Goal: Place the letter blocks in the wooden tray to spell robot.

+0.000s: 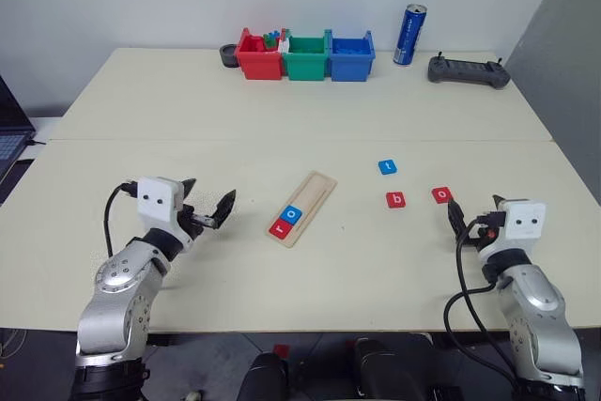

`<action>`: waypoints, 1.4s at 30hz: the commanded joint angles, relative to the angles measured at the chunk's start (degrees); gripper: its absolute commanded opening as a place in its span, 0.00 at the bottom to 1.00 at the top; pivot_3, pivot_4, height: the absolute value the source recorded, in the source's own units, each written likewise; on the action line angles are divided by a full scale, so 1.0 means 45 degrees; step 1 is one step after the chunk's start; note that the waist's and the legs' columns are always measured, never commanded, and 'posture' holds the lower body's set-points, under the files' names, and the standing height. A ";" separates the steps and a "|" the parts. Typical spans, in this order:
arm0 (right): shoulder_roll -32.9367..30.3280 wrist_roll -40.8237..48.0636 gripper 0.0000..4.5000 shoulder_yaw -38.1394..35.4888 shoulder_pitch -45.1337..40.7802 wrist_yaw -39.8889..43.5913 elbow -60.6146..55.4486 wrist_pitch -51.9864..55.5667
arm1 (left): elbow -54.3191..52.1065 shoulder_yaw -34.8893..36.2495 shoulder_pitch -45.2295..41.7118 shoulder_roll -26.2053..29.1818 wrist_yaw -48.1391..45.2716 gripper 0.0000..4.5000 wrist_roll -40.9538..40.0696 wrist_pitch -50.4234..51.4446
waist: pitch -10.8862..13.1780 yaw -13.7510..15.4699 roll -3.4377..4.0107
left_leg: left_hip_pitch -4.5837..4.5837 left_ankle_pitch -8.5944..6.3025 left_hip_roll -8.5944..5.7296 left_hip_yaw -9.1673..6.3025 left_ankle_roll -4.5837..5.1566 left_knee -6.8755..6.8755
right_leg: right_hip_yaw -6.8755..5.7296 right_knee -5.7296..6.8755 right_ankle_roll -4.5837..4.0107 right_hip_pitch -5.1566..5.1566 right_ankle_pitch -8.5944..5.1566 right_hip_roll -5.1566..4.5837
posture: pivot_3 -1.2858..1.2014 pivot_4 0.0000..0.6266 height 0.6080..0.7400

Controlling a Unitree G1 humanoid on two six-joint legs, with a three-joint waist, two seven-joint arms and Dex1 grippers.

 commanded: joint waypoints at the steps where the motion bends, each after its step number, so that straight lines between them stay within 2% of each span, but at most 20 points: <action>1: -0.0232 0.0201 1.00 0.0149 0.0219 0.0615 -0.0535 -0.0349 | -0.1135 -0.0350 0.0126 0.0257 -0.0791 1.00 -0.0968 0.0737 | 0.0000 -0.0004 0.0000 | 0.0000 0.0000 0.0000 0.0002 0.0000 0.0000 | 0.0002 0.0000 0.0000 0.0000 0.0000 0.0000 | 0.52 0.24 1.00; 6: -0.0791 0.1467 1.00 0.1133 0.0811 0.2723 -0.1579 0.0479 | -0.1853 -0.1038 0.0551 0.0538 -0.1440 1.00 -0.1517 0.1721 | 0.0001 -0.0035 0.0001 | 0.0003 0.0000 0.0003 0.0001 0.0001 -0.0003 | 0.0003 0.0002 0.0001 0.0000 -0.0002 0.0003 | 0.52 0.24 1.00; 9: -0.1894 0.2954 1.00 0.2244 0.1325 0.4640 -0.2891 0.2094 | -0.1892 -0.1599 0.0686 0.0547 -0.1316 1.00 -0.1115 0.1814 | 0.0002 -0.0026 0.0001 | 0.0004 -0.0001 0.0002 -0.0002 0.0001 -0.0002 | 0.0003 0.0000 0.0003 0.0002 -0.0003 0.0004 | 0.52 0.24 1.00; 13: -0.3197 0.3203 1.00 0.2991 0.1359 0.5797 -0.3729 0.2677 | -0.1822 -0.2401 0.0791 0.0449 -0.0843 1.00 -0.0200 0.1548 | 0.0002 -0.0011 0.0000 | 0.0002 -0.0001 0.0001 -0.0003 0.0001 0.0007 | 0.0000 -0.0005 0.0026 0.0007 -0.0016 0.0004 | 0.52 0.24 1.00; 20: -0.3797 0.2959 1.00 0.3286 0.1188 0.6226 -0.3735 0.2474 | -0.1919 -0.3672 0.0843 0.0105 -0.0364 1.00 0.0841 0.1396 | 0.0002 0.0014 -0.0005 | 0.0001 -0.0001 0.0000 -0.0005 0.0001 0.0006 | 0.0001 -0.0009 0.0059 0.0008 -0.0036 0.0006 | 0.52 0.24 1.00; 31: -0.3864 0.2705 1.00 0.3416 0.1569 0.6248 -0.3796 0.2296 | -0.1475 -0.4745 0.0082 -0.0789 0.0688 1.00 0.1869 0.1982 | 0.0002 0.0063 -0.0007 | 0.0000 -0.0001 -0.0001 -0.0004 0.0001 0.0007 | 0.0002 -0.0010 0.0031 0.0009 -0.0019 0.0005 | 0.52 0.24 1.00; 42: -0.3952 0.2803 1.00 0.3420 0.1815 0.6244 -0.4073 0.2482 | -0.1603 -0.4382 0.0182 -0.1416 0.1831 1.00 0.2048 0.3355 | -0.0005 0.0068 -0.0006 | 0.0008 -0.0001 -0.0002 -0.0004 0.0001 0.0009 | 0.0003 -0.0007 0.0037 0.0015 -0.0022 0.0006 | 0.52 0.24 1.00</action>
